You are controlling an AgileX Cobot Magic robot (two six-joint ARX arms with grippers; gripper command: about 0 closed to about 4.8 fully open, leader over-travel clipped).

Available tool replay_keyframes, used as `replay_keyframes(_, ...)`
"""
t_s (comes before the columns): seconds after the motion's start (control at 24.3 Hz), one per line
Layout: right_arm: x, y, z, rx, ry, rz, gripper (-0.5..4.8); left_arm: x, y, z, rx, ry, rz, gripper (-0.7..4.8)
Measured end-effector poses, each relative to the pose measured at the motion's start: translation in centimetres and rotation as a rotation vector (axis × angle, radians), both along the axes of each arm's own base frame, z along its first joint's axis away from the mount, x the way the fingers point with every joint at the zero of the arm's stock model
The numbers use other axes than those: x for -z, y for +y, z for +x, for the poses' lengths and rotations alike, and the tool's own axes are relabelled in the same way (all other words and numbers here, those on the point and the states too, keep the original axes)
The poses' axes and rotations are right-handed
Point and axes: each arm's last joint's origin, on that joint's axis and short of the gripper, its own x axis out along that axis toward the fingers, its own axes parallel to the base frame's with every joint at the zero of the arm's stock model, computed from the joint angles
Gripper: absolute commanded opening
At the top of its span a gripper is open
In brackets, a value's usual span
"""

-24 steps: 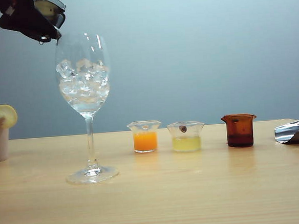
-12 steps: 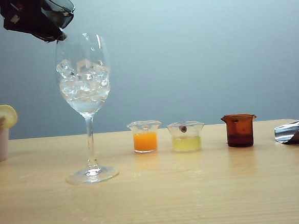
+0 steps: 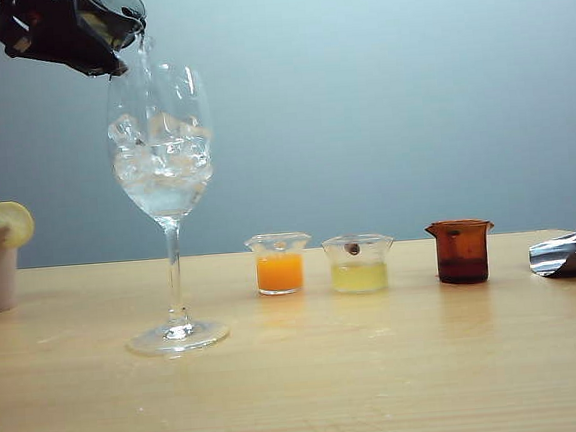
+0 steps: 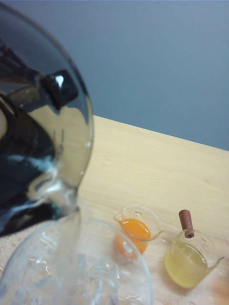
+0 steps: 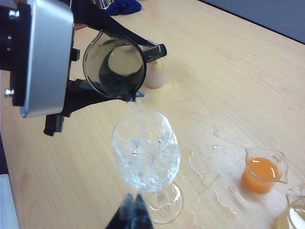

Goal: Pick up the first measuring cup from the left, pour the coconut rum inside into the goblet, and finally put the measuring cup back in its original place.

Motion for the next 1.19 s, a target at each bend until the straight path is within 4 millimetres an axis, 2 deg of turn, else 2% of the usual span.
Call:
replay_keyframes(0.33,0.01,0.01,0.01,0.000,0.001,-0.001,-0.05,-0.70,-0.09,0.21,0.029,-0.116,0.049,1.11)
replay_keyframes(1.19,0.06,-0.02,-0.01,0.000,0.005,-0.005,-0.05,-0.78,-0.23,0.50,0.076,-0.219,0.180,1.11)
